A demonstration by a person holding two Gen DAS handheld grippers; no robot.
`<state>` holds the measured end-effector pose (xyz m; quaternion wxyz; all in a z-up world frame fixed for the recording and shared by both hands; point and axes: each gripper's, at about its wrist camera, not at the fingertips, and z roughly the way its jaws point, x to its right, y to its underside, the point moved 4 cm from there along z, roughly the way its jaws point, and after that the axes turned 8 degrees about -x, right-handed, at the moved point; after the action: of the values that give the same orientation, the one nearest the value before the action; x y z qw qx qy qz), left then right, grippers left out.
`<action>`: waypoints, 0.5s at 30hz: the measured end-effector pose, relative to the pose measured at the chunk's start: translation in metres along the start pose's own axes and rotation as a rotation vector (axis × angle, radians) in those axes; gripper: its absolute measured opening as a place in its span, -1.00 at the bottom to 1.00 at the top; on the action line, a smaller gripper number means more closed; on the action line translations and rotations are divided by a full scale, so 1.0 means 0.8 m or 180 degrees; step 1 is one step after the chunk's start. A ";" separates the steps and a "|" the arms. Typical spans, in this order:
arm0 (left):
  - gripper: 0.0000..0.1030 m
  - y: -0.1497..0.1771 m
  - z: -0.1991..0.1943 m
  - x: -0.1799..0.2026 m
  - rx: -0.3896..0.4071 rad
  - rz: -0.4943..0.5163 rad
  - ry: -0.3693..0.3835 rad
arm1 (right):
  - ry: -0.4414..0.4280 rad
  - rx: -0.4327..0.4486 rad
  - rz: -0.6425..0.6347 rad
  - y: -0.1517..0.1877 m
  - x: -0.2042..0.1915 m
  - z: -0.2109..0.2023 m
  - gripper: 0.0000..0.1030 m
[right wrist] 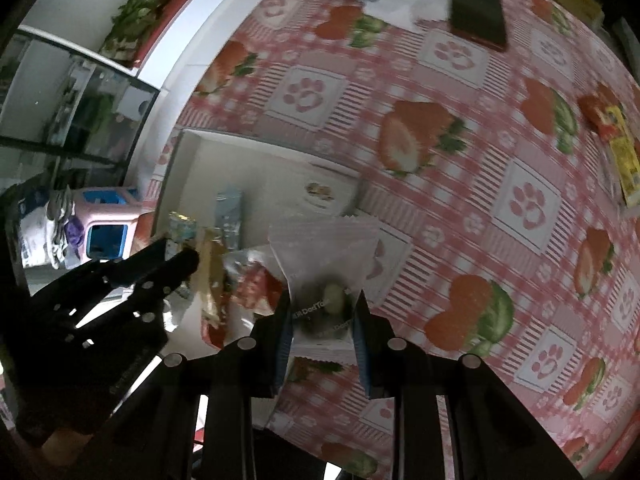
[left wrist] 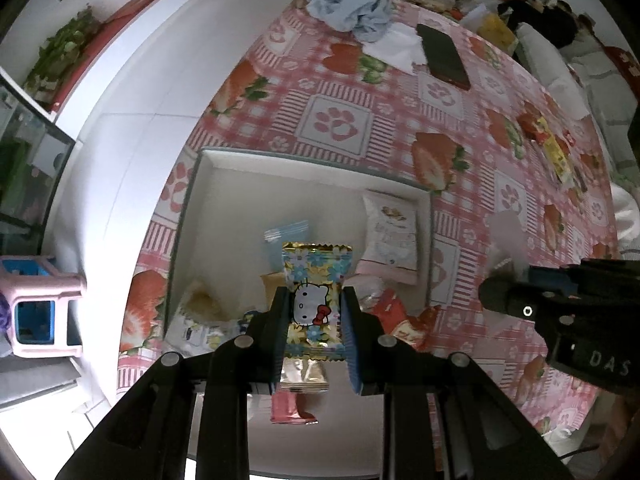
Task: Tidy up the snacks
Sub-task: 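Carry Hello Kitty candy and clear bag over the tray and release both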
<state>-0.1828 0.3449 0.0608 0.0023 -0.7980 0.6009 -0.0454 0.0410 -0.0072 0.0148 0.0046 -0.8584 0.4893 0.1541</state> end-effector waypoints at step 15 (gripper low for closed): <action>-0.47 0.001 0.009 -0.025 -0.0064 -0.0077 -0.0028 | -0.0092 -0.0103 -0.0078 -0.023 -0.038 0.023 -0.44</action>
<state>-0.1888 0.3633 0.0518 -0.0037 -0.8054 0.5917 -0.0359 0.0371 0.0307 0.0028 -0.0003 -0.8620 0.4761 0.1743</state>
